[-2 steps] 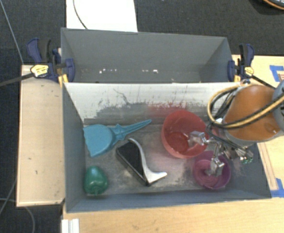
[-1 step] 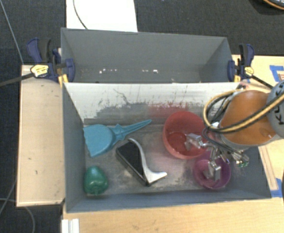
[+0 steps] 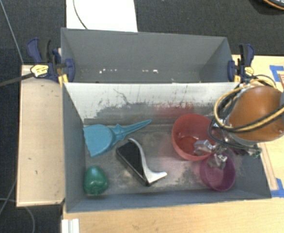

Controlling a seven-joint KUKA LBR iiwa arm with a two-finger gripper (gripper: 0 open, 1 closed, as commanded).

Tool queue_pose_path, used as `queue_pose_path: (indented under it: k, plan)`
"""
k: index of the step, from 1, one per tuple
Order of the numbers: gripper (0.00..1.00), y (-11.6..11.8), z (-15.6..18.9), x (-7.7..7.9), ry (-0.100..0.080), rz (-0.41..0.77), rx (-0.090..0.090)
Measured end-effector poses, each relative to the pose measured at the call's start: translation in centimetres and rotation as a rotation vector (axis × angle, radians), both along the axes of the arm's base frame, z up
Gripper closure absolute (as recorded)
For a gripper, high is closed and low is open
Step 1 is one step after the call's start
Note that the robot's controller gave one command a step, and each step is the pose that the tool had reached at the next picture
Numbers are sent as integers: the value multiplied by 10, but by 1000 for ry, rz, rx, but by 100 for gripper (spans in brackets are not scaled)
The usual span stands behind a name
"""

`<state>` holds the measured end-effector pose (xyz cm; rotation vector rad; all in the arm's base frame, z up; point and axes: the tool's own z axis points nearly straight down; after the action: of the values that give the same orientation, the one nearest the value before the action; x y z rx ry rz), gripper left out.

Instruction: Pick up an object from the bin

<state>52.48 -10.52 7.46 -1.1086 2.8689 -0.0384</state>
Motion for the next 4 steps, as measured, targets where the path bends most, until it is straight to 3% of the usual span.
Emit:
queue_pose_path:
  k: [1,2,3,4]
  plan:
    - [100,0,0,0,0,-1,0]
    - [0,0,14,-3,-7,-15,3]
    - [100,2,17,-1,-11,-15,4]
    - [100,2,17,-1,-11,-15,4]
